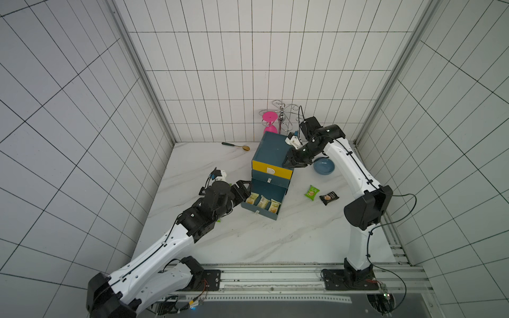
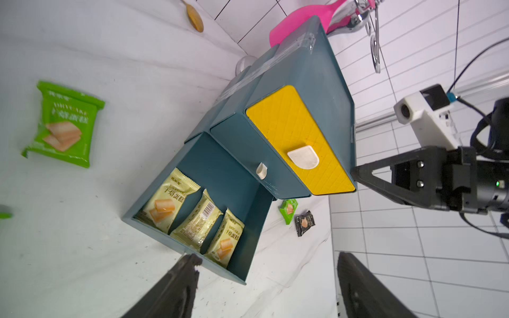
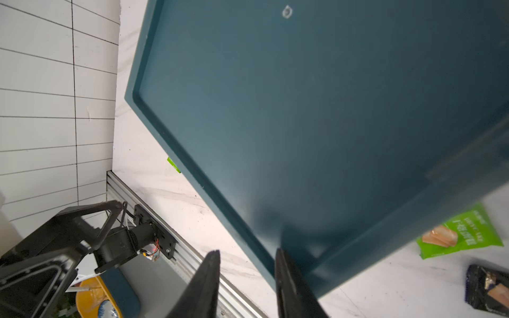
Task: Take the cookies out of the drawer
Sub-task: Open the drawer in the storage box, then pick up the cookie from the drawer.
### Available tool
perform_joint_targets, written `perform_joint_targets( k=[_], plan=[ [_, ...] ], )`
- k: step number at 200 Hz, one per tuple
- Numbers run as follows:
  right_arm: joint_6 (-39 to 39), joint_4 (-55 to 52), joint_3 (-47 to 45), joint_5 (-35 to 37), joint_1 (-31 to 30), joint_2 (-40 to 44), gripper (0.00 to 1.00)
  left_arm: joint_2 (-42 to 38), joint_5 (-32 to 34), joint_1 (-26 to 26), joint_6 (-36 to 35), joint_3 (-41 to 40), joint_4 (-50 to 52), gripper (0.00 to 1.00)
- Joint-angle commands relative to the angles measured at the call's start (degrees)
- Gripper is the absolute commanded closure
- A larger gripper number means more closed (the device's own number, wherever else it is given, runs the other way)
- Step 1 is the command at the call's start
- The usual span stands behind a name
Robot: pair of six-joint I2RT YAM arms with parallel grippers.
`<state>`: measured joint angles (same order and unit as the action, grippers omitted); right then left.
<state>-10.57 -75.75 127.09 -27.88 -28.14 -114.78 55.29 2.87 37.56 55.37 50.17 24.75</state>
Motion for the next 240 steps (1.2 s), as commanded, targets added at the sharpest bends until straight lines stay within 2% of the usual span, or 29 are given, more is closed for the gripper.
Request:
perform_joint_targets(
  k=[1, 28, 46, 77, 121, 155, 198, 240],
  plan=[
    [-1.3, -6.4, 2.8, 6.1, 0.6, -1.9, 0.56, 4.4, -8.5, -0.1, -16.5, 8.0, 17.5, 0.18],
    [-2.5, -4.7, 6.0, 7.2, 1.4, -0.7, 0.51, 10.5, -11.9, 0.4, -24.5, 18.4, 29.0, 0.17],
    [-3.9, -2.6, 6.9, 7.0, 2.1, 0.9, 0.49, 13.4, -10.7, 1.9, -27.8, 22.6, 34.6, 0.17],
    [-5.8, 0.6, 7.5, 4.0, 3.3, 2.6, 0.47, 15.2, -8.8, 5.2, -29.0, 24.4, 36.9, 0.17],
    [-7.6, -1.2, 6.1, 5.2, 4.2, 6.1, 0.46, 21.9, -7.0, 10.6, -27.6, 26.2, 38.4, 0.17],
    [-8.1, -4.0, 0.0, 6.7, 4.3, 10.8, 0.46, 31.1, -4.8, 10.8, -28.3, 32.7, 44.1, 0.17],
    [-10.1, 1.0, -14.5, 6.4, 4.3, 19.4, 0.46, 41.4, -2.5, 10.8, -31.9, 41.1, 47.8, 0.18],
    [-9.5, 1.7, -18.7, 7.6, 4.4, 22.4, 0.46, 48.7, -0.1, 11.3, -33.8, 45.5, 48.3, 0.20]
  ],
)
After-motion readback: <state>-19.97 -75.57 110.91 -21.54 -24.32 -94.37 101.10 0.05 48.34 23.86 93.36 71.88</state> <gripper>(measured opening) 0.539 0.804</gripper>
